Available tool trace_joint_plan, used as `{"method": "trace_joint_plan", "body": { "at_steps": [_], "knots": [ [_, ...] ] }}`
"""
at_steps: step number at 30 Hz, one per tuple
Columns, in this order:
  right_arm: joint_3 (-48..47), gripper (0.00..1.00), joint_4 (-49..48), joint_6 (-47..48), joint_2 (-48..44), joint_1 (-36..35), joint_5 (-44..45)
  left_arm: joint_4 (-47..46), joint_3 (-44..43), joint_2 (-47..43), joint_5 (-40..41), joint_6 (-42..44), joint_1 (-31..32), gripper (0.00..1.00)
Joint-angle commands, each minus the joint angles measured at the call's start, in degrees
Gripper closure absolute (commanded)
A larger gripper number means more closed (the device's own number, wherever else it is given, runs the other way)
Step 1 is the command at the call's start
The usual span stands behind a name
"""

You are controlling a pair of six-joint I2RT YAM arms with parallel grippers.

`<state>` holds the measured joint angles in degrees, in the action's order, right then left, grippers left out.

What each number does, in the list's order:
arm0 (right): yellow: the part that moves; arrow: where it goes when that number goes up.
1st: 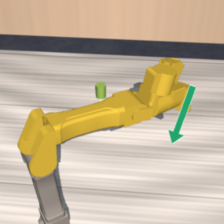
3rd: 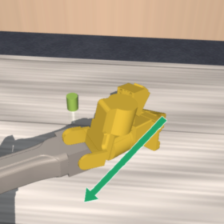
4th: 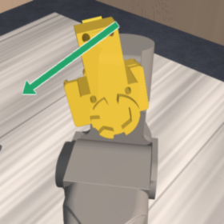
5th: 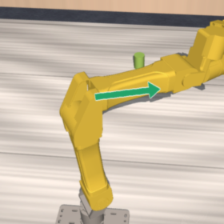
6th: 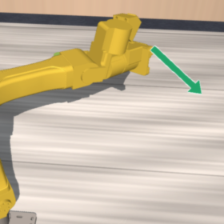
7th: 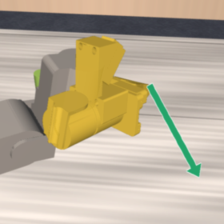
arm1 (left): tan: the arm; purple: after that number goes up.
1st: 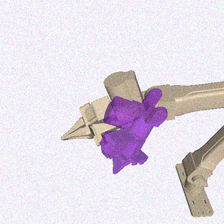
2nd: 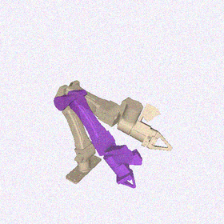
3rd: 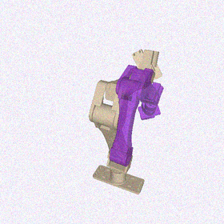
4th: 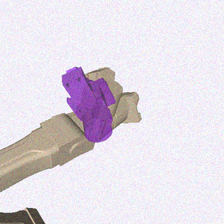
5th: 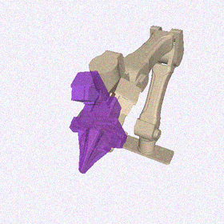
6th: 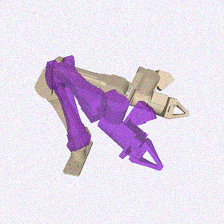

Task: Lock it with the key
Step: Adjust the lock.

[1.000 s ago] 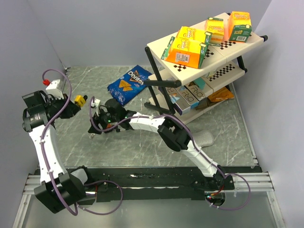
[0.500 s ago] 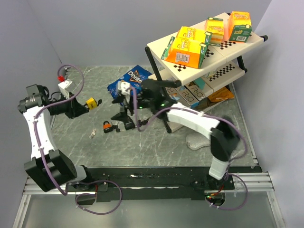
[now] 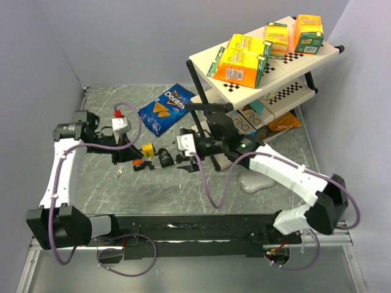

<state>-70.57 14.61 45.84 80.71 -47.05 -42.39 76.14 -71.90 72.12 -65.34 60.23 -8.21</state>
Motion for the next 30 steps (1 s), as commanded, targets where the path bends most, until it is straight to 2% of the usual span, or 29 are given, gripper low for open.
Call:
{"method": "trace_joint_plan", "body": {
  "at_steps": [1,5,9,15,20,26,30],
  "knots": [
    [3.9,0.08,3.4,10.0,-8.3,1.6,1.8,2.4,1.1,-3.9,-7.0,1.7,7.3,0.99],
    [9.5,0.09,3.9,15.0,-15.4,3.0,1.1,2.3,1.8,-4.7,-9.3,0.9,12.9,0.99],
    [10.8,0.14,5.8,16.5,-18.2,2.9,-1.2,0.2,1.8,-4.0,-10.2,-1.6,19.1,0.99],
    [8.5,0.14,7.7,12.3,-17.7,2.5,-5.7,-5.8,1.6,-3.5,-11.0,-8.6,22.7,0.99],
    [8.9,0.13,8.2,14.4,-17.9,0.0,-6.0,-12.4,3.1,-4.7,-10.6,-14.4,25.4,0.99],
    [7.9,0.23,8.5,15.9,-17.3,-1.2,-5.4,-18.7,5.5,-6.6,-9.1,-19.8,28.9,0.99],
    [7.7,0.25,8.9,17.2,-17.8,-1.3,-5.4,-22.2,6.2,-6.7,-8.3,-23.4,31.1,0.99]
  ]
}}
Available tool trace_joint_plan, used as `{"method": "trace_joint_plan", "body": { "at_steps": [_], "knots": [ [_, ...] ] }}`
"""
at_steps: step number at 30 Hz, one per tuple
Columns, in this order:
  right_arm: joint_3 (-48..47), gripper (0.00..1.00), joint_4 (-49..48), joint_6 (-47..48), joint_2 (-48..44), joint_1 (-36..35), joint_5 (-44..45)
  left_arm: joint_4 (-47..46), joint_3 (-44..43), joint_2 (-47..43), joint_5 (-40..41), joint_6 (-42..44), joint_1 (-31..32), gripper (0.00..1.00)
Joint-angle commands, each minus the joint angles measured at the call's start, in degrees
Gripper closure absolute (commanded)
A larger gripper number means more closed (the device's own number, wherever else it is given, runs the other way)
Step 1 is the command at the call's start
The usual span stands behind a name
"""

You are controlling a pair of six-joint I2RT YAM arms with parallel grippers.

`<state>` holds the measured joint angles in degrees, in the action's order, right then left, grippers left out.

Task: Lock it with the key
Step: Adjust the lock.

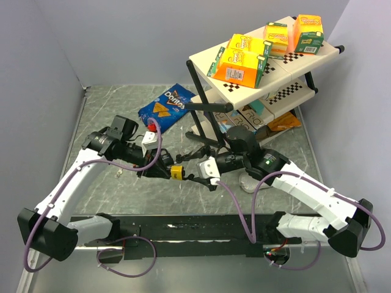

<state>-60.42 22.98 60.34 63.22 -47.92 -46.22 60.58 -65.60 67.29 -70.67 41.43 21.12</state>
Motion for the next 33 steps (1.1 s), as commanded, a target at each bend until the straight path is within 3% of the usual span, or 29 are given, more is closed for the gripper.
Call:
{"method": "trace_joint_plan", "body": {
  "at_steps": [1,19,33],
  "knots": [
    [-2.4,0.25,0.6,2.9,-0.5,-0.4,-1.9,-7.5,0.0,-1.9,-2.7,-5.1,2.1,0.99],
    [-3.4,0.37,7.9,12.7,-2.5,-0.5,-3.4,-7.3,-0.7,1.4,-1.2,-4.7,5.1,0.99],
    [-5.2,0.38,8.2,11.4,-1.4,-0.3,-4.7,-7.3,-2.4,3.3,0.2,-4.5,7.4,0.99]
  ]
}}
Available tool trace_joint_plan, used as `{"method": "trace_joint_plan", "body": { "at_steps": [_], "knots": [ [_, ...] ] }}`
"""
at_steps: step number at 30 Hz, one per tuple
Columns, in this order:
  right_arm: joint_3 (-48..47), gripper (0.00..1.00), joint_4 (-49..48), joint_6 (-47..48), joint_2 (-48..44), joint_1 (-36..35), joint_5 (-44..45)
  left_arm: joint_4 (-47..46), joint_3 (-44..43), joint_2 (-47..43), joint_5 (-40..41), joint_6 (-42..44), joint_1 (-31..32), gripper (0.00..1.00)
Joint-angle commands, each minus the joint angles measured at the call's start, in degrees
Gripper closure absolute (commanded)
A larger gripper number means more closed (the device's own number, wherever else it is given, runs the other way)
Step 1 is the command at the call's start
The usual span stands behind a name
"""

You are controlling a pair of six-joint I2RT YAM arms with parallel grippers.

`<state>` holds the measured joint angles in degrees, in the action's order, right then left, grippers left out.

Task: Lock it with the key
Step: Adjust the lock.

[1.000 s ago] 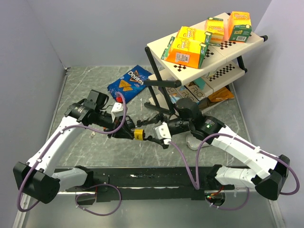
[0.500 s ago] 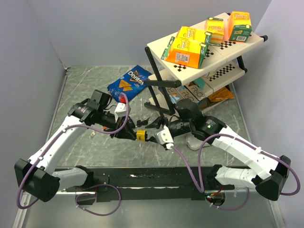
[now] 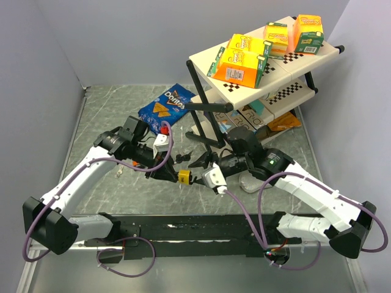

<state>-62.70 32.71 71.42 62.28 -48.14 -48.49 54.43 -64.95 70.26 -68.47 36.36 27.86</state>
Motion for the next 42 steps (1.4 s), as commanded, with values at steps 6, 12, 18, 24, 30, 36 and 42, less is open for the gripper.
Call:
{"method": "trace_joint_plan", "body": {
  "at_steps": [6,12,18,24,30,36,42],
  "knots": [
    [-3.6,0.39,-3.1,-0.7,0.8,-0.3,-3.3,-1.0,-3.6,0.8,-1.7,0.8,1.6,0.99],
    [-2.9,0.42,-4.1,-0.2,1.2,-0.3,-3.7,-1.6,-3.9,0.9,-2.1,0.2,1.8,0.99],
    [-3.0,0.48,-5.5,-0.1,2.0,-0.3,-4.7,-0.8,-4.7,1.6,-1.6,1.3,2.8,0.99],
    [-2.9,0.52,-7.6,0.6,3.1,-0.4,-5.2,0.6,-6.0,2.3,-1.7,3.3,4.4,0.99],
    [-0.9,0.54,-11.7,2.1,3.7,-0.5,-5.4,2.4,-7.0,2.8,-1.4,6.3,6.2,0.99],
    [4.2,0.53,-22.2,4.3,2.9,-0.5,-5.5,5.3,-8.5,3.3,-1.5,10.4,7.9,0.99],
    [5.5,0.5,-29.2,4.3,3.5,-0.9,-6.1,6.6,-9.0,3.5,-1.2,11.5,8.8,0.99]
  ]
}}
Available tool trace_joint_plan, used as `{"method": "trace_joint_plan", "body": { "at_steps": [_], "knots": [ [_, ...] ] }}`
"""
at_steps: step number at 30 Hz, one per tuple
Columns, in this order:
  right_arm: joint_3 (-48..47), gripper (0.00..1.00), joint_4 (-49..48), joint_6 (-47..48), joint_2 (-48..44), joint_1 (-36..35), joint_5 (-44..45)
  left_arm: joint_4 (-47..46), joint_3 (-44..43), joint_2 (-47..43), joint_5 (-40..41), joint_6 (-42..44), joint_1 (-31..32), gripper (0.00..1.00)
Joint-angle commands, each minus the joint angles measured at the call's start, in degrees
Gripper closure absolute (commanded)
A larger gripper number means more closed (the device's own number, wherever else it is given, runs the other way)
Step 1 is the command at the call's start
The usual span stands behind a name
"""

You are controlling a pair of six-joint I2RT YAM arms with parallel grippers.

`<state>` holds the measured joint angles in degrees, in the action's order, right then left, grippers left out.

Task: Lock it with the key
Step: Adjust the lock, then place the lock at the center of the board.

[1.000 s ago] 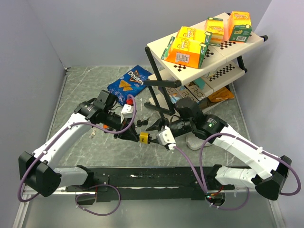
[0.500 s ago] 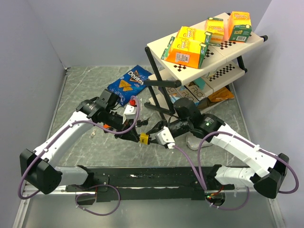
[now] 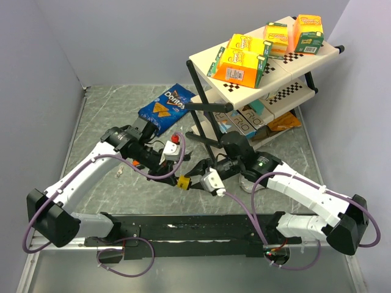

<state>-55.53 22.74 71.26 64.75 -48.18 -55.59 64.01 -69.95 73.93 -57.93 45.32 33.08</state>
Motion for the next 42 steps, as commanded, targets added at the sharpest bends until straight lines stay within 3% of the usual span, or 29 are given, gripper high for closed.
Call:
{"method": "trace_joint_plan", "body": {
  "at_steps": [1,6,12,18,24,34,42],
  "knots": [
    [-2.1,0.48,-17.7,4.3,1.1,-0.8,1.1,-2.8,-3.9,-0.4,-11.7,2.4,3.6,0.99],
    [-3.5,0.34,-9.8,-0.2,0.4,0.8,5.2,-2.8,-0.5,-4.1,-10.1,0.8,-1.3,0.99],
    [-4.1,0.14,3.1,-7.5,0.3,4.7,9.2,1.0,0.5,-8.4,-2.8,6.0,-7.9,0.99],
    [-9.5,0.08,5.7,-24.9,4.6,4.8,8.2,-0.8,-0.6,-9.0,1.8,6.5,-10.1,0.99],
    [-17.0,0.12,2.3,-41.1,11.4,4.1,7.5,-4.7,0.1,-10.8,4.8,2.5,-10.1,0.99],
    [-17.8,0.21,-2.4,-44.2,14.9,-0.1,9.3,-9.3,2.0,-12.5,8.1,-3.3,-10.1,0.99],
    [-18.1,0.38,-6.1,-45.9,16.6,-1.1,9.6,-11.5,2.9,-12.8,8.1,-5.5,-10.1,0.99]
  ]
}}
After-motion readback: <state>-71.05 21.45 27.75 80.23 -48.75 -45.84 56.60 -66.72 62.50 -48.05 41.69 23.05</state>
